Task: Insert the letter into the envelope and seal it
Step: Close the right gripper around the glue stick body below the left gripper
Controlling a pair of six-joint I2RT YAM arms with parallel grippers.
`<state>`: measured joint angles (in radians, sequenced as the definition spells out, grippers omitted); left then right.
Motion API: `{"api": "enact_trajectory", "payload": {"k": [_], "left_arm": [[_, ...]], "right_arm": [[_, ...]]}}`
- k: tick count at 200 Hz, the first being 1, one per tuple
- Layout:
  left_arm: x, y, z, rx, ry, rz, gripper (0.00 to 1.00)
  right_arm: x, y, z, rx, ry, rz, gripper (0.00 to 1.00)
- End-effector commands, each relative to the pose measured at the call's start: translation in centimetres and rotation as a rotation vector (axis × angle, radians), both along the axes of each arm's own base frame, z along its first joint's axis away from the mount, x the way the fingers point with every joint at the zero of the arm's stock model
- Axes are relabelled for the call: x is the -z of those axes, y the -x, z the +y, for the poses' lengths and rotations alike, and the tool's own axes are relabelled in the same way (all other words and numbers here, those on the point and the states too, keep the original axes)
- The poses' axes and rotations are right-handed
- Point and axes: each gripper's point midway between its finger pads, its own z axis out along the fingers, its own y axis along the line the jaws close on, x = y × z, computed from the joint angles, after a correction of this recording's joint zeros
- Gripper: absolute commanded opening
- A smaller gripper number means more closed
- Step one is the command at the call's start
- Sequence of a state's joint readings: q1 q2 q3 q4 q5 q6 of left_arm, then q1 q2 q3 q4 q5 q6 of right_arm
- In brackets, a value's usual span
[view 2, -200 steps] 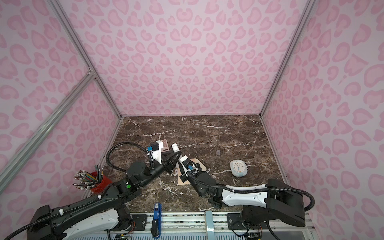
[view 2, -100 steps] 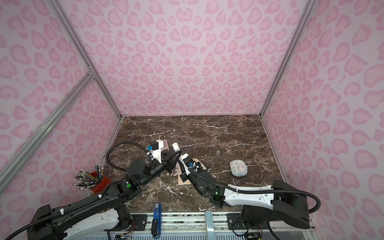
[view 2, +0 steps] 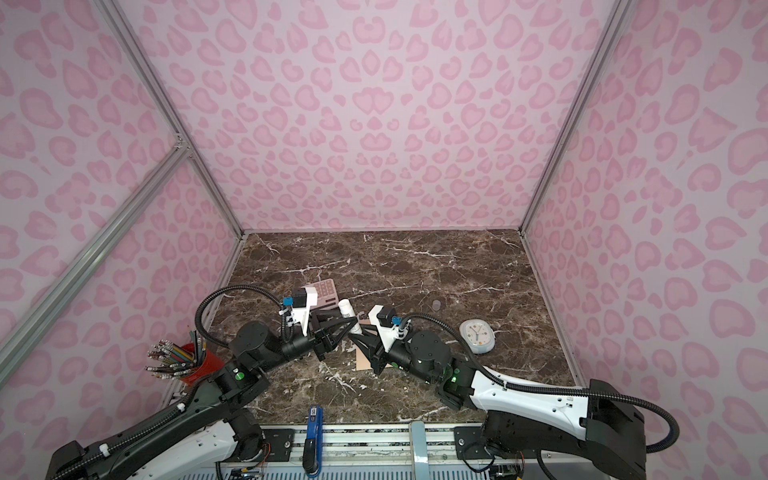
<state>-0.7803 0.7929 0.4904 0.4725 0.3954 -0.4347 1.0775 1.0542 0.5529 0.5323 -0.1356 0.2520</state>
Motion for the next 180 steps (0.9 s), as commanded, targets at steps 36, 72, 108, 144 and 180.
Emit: {"api": "enact_trajectory", "payload": {"k": [36, 72, 108, 144, 180], "left_arm": [[1.7, 4.7, -0.5, 0.245, -0.062, 0.023, 0.15], [1.7, 4.6, -0.5, 0.241, -0.076, 0.019, 0.14], [1.7, 3.5, -0.2, 0.173, -0.083, 0.021, 0.14], [0.9, -0.1, 1.4, -0.066, -0.060, 0.028, 0.13], [-0.2, -3.2, 3.9, -0.305, -0.018, 0.036, 0.14]], "right_arm": [[-4.0, 2.0, -0.8, -0.184, -0.167, 0.045, 0.15], [-3.2, 1.5, -0.9, -0.176, -0.103, 0.043, 0.19], [-2.0, 0.7, -0.9, -0.133, -0.019, 0.021, 0.30], [-0.1, -0.9, -1.7, -0.026, 0.087, -0.041, 0.51], [1.5, -1.3, -1.9, 0.059, 0.130, -0.129, 0.58]]}}
